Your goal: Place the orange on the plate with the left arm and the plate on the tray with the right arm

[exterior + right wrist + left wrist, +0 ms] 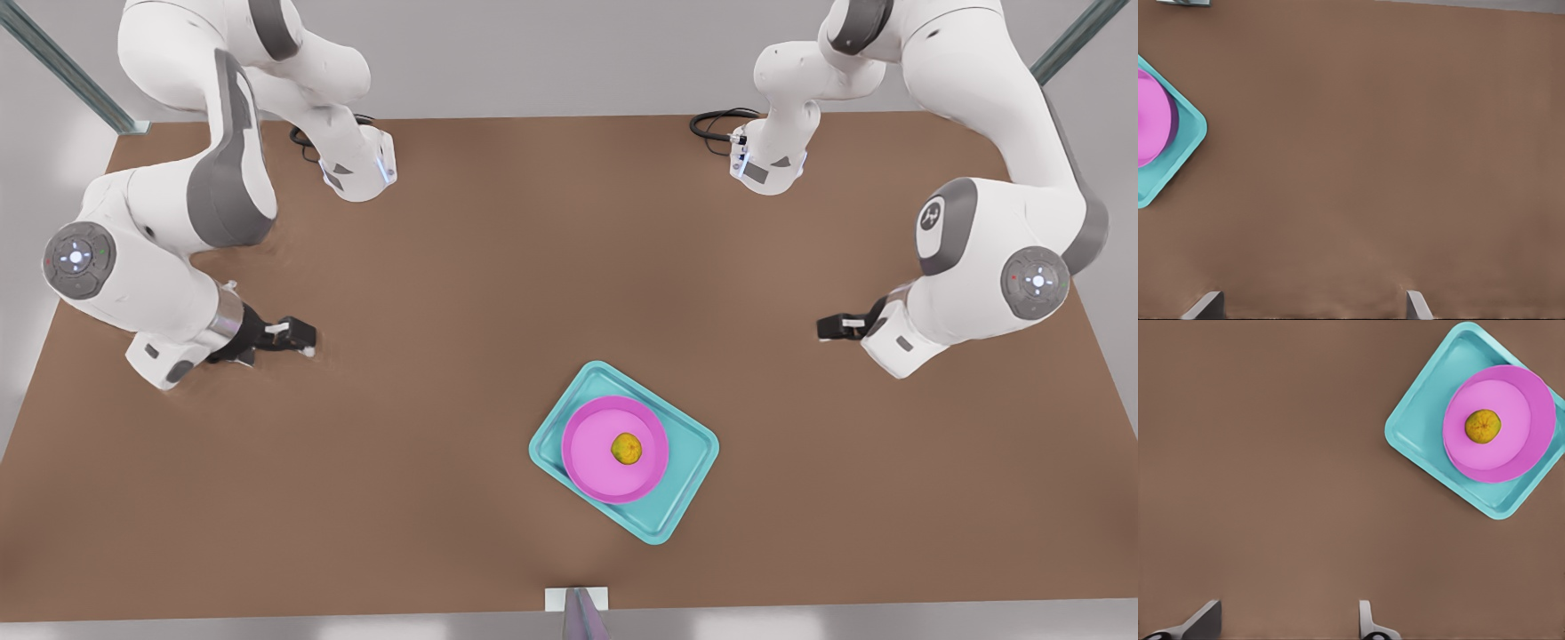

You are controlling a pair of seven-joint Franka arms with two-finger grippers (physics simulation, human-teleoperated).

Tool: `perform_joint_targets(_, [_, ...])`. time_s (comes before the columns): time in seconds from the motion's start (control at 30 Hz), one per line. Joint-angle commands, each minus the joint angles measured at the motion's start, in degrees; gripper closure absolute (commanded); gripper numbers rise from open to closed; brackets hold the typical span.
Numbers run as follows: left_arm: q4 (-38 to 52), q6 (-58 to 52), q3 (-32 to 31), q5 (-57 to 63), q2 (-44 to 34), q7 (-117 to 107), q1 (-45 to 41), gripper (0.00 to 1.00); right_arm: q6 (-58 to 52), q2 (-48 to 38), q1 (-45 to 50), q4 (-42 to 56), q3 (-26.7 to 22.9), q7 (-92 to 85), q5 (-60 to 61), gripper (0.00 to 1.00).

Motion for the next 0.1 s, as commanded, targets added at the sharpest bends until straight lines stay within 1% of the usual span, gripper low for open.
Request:
perform_joint_targets(0.0, [0.5, -3.8, 0.0, -0.2, 0.2, 0.5, 0.0, 0.0, -13.0, -8.6, -1.1, -7.2, 0.1, -7.8, -10.4, 0.0])
perform_joint_targets(0.07, [0.5, -3.8, 0.0, -0.2, 0.6, 0.5, 0.0, 0.0, -13.0, -10.2, -1.6, -8.4, 0.1, -7.8, -10.3, 0.0])
